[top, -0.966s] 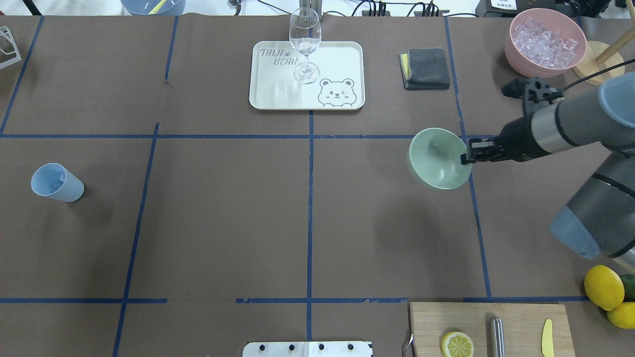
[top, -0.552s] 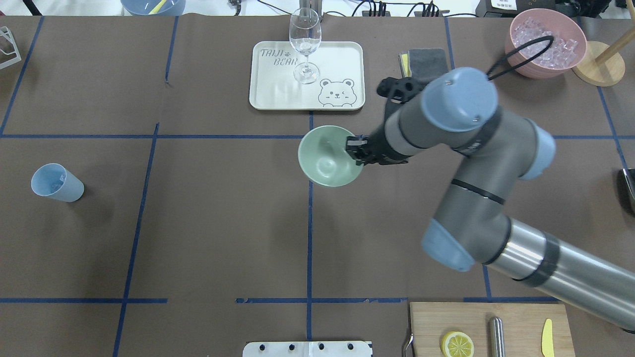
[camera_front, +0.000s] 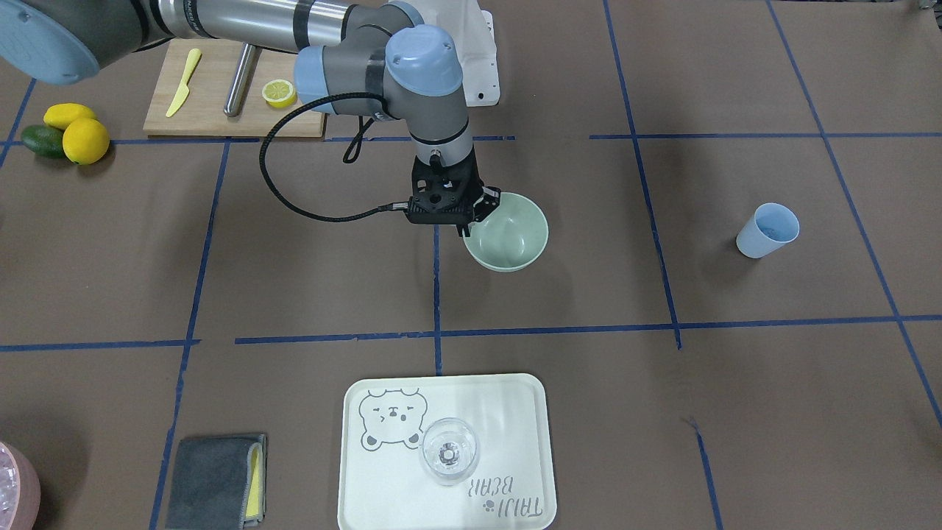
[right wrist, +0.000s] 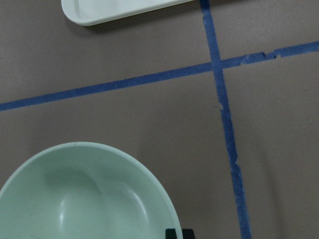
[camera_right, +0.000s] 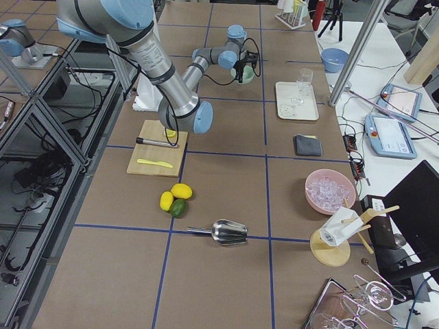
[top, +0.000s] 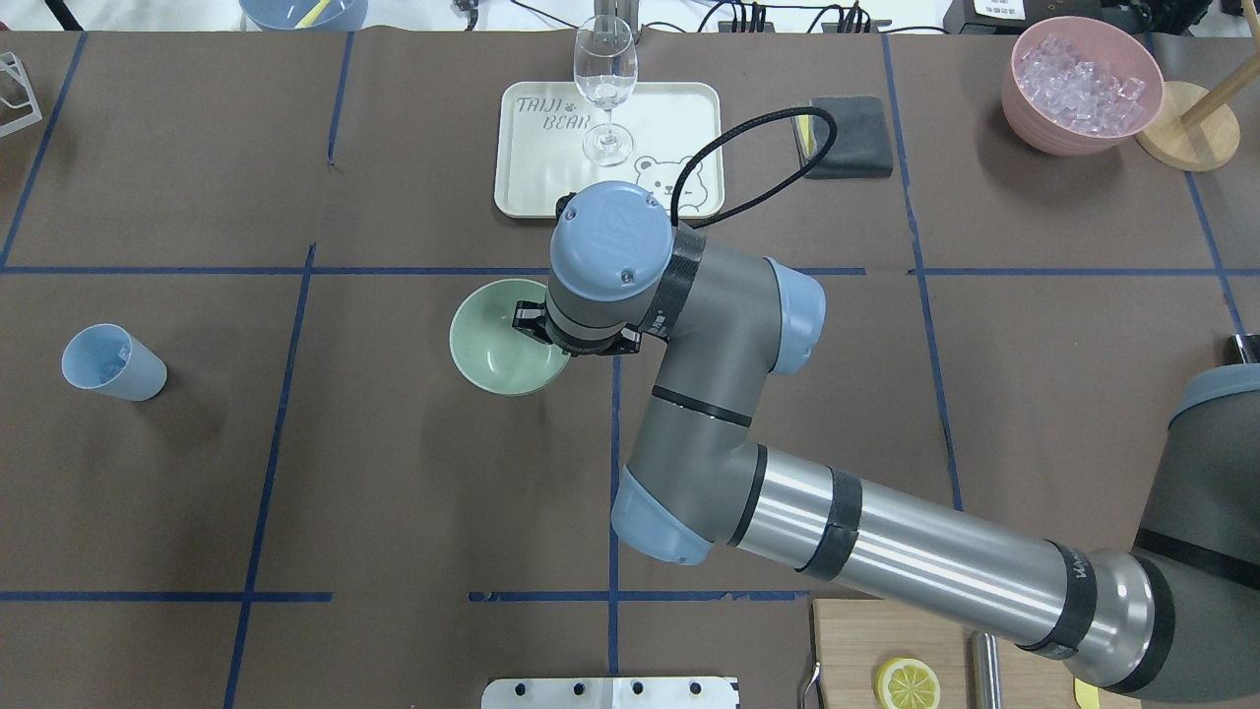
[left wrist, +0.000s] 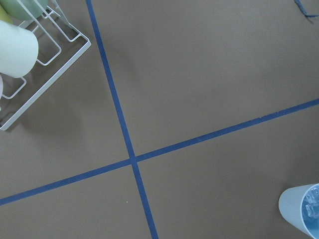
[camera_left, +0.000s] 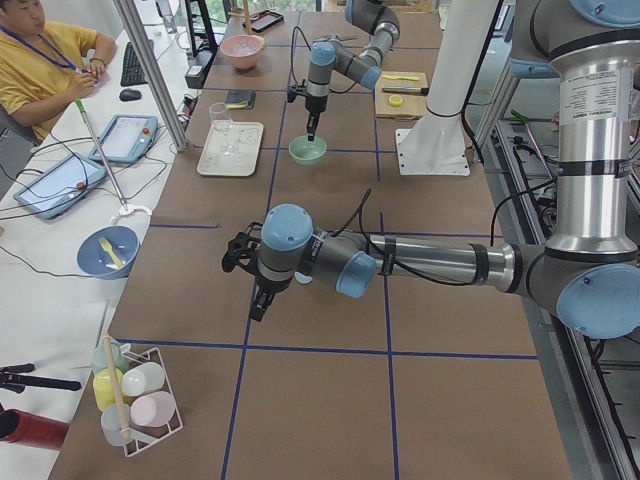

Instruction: Pour ice into bowl

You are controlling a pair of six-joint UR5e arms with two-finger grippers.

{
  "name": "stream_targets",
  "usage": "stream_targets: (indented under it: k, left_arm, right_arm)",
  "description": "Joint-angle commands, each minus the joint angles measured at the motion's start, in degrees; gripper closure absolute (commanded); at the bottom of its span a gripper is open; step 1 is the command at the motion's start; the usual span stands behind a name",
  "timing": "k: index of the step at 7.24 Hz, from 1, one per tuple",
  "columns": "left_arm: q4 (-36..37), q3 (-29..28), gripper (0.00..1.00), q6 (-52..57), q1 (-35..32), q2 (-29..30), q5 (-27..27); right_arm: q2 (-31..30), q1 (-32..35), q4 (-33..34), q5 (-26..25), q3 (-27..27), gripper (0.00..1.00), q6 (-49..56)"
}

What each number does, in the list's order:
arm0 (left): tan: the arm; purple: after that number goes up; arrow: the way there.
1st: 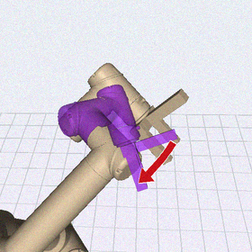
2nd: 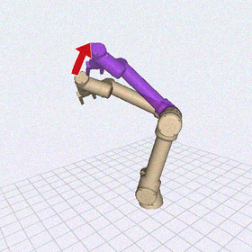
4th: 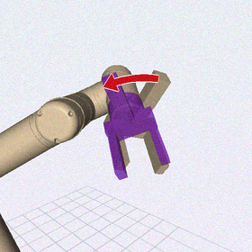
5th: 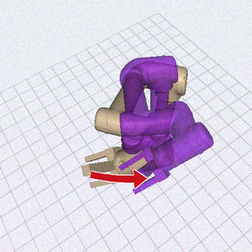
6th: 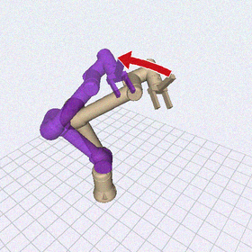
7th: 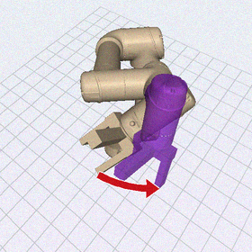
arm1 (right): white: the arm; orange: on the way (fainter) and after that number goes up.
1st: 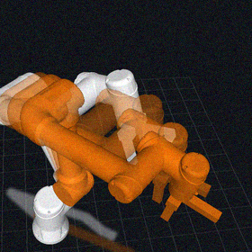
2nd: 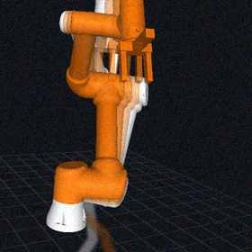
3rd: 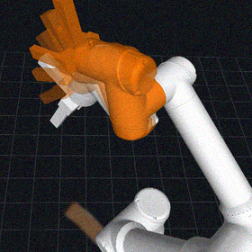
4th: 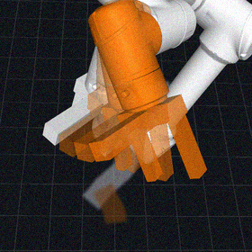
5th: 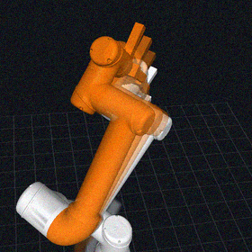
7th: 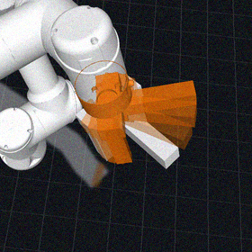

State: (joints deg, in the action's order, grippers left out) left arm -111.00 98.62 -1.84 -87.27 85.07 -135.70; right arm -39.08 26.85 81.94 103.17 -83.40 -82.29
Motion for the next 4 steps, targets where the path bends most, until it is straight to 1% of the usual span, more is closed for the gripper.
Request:
stream_targets:
  k: [1,3,4]
  left_arm:
    - [0.00,-0.09,0.00,0.00,0.00,-0.17,0.00]
    - [0.00,-0.09,0.00,0.00,0.00,-0.08,0.00]
    - [0.00,-0.18,0.00,0.00,0.00,-0.17,0.00]
  right_arm:
    - [-0.03,-1.89,0.06,-1.13,0.78,1.00,-0.15]
    - [-2.13,-2.24,-0.99,-1.22,0.78,1.00,0.46]
    - [-2.32,-2.24,-1.26,-1.22,0.87,0.91,0.47]
